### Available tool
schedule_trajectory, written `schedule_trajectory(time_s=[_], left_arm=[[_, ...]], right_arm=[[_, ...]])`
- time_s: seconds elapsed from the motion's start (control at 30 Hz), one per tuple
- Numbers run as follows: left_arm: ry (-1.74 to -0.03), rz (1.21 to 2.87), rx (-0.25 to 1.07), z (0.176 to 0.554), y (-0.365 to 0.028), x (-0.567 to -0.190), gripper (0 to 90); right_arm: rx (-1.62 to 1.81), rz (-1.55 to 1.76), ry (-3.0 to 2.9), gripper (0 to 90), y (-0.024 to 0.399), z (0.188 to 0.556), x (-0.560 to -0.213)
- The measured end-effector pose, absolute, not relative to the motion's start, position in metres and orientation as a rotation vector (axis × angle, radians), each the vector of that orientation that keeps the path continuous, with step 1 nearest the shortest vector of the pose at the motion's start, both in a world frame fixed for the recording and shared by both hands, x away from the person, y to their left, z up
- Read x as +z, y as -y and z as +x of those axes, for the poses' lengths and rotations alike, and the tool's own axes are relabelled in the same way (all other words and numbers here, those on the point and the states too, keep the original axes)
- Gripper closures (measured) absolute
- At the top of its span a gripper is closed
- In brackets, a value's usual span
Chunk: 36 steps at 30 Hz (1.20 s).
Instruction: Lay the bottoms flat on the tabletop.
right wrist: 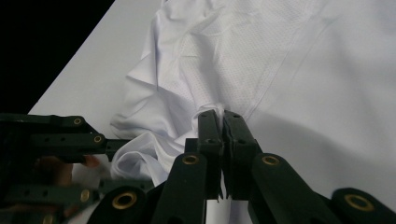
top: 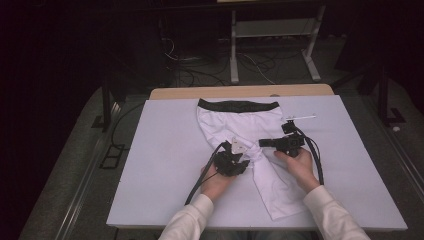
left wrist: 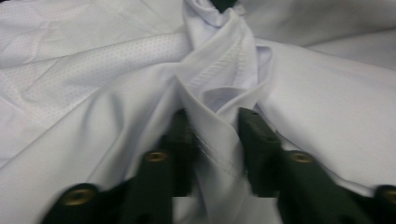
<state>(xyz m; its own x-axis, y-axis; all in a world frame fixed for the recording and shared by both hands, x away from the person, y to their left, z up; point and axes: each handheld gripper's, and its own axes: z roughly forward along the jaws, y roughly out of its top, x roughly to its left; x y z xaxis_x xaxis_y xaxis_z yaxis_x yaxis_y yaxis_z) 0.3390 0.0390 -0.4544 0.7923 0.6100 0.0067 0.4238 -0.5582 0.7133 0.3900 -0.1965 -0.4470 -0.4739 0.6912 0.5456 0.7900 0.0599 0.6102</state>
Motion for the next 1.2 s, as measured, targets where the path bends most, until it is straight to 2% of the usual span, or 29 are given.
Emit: schedule_trajectory(time_s=[0.03,0.1,0.27,0.63,0.8,1.2], left_arm=[[-0.76,2.251,0.312,0.339,-0.042,-0.452,81.0],[-0.741,2.272,0.278,0.339,-0.047,-0.447,84.2],[-0.65,2.348,0.184,0.327,-0.07,-0.428,84.7],[-0.365,2.53,0.136,0.301,-0.135,-0.403,84.6],[-0.322,2.566,0.112,0.296,-0.157,-0.398,85.6],[-0.243,2.634,0.198,0.29,-0.197,-0.375,85.6]], right_arm=[[-1.396,-1.546,2.203,85.6,0.197,0.389,-0.447],[-1.401,-1.532,2.194,85.6,0.198,0.387,-0.445],[-1.417,-1.456,2.171,85.7,0.2,0.374,-0.435],[-1.307,-1.106,2.296,85.7,0.174,0.322,-0.416],[-1.229,-1.028,2.325,85.7,0.161,0.307,-0.421],[-1.164,-0.859,2.361,85.5,0.117,0.292,-0.417]])
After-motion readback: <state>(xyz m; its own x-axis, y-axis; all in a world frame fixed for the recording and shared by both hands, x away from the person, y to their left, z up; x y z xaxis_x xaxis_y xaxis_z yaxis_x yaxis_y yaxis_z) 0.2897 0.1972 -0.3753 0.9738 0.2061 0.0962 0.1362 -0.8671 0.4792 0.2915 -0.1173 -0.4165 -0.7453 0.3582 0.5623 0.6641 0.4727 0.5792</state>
